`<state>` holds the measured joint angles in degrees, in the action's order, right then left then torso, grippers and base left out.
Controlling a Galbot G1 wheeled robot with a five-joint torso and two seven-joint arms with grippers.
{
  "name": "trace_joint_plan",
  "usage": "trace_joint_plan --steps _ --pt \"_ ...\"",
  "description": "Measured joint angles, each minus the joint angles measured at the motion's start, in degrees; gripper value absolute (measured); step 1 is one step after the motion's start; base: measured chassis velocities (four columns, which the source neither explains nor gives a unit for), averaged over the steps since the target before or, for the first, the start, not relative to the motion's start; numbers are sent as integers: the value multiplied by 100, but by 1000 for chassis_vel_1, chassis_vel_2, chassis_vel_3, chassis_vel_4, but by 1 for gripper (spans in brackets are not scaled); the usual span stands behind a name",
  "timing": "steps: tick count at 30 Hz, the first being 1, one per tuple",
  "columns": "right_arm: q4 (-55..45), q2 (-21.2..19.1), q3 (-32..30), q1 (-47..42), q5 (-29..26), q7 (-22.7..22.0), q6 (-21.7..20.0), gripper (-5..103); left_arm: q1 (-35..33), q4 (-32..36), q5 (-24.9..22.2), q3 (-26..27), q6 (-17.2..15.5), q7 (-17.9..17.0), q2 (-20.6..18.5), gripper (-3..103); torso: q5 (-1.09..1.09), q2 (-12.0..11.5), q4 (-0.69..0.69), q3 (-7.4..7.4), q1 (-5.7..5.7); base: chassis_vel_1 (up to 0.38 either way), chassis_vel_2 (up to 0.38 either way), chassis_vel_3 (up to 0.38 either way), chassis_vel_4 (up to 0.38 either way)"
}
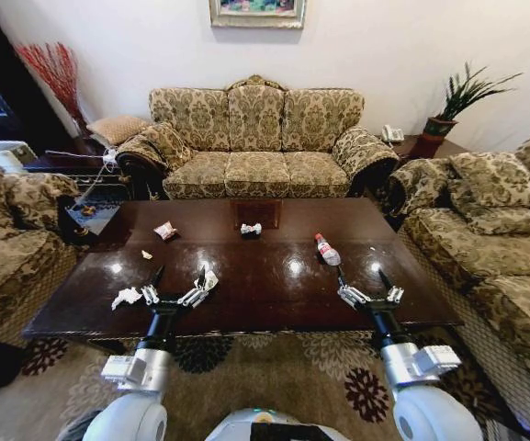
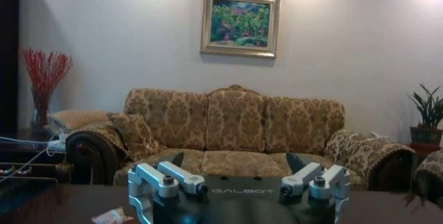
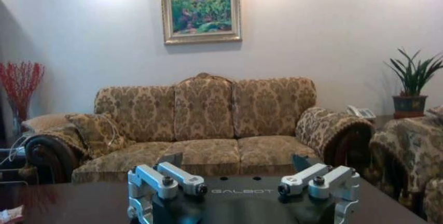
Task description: Move to the front of the table and place the trash on the table into the trash bin.
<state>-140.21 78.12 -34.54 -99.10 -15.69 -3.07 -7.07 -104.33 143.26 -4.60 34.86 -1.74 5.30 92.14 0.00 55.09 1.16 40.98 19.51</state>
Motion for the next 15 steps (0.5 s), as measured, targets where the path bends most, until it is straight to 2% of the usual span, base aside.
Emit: trace_joint_plan --steps 7,8,11,12,15 --pt "0 12 12 12 -245 -72 5 100 -11 -37 -1 -37 -33 11 0 98 0 0 0 0 0 0 0 0 0" --pt "0 14 15 11 -324 -61 7 100 -25 -51 -1 -36 -29 11 0 100 0 0 0 0 0 0 0 0 0" --pt "2 11 14 -2 -359 9 45 100 -25 -82 -13 -31 0 5 0 97 0 0 0 0 0 0 0 0 0" --pt "4 6 13 -6 -397 55 77 100 -2 -108 -48 14 12 -5 0 93 0 0 0 0 0 0 0 0 0" --pt "4 10 -14 12 -404 87 173 100 63 -109 -238 132 -93 -40 0 97 0 0 0 0 0 0 0 0 0"
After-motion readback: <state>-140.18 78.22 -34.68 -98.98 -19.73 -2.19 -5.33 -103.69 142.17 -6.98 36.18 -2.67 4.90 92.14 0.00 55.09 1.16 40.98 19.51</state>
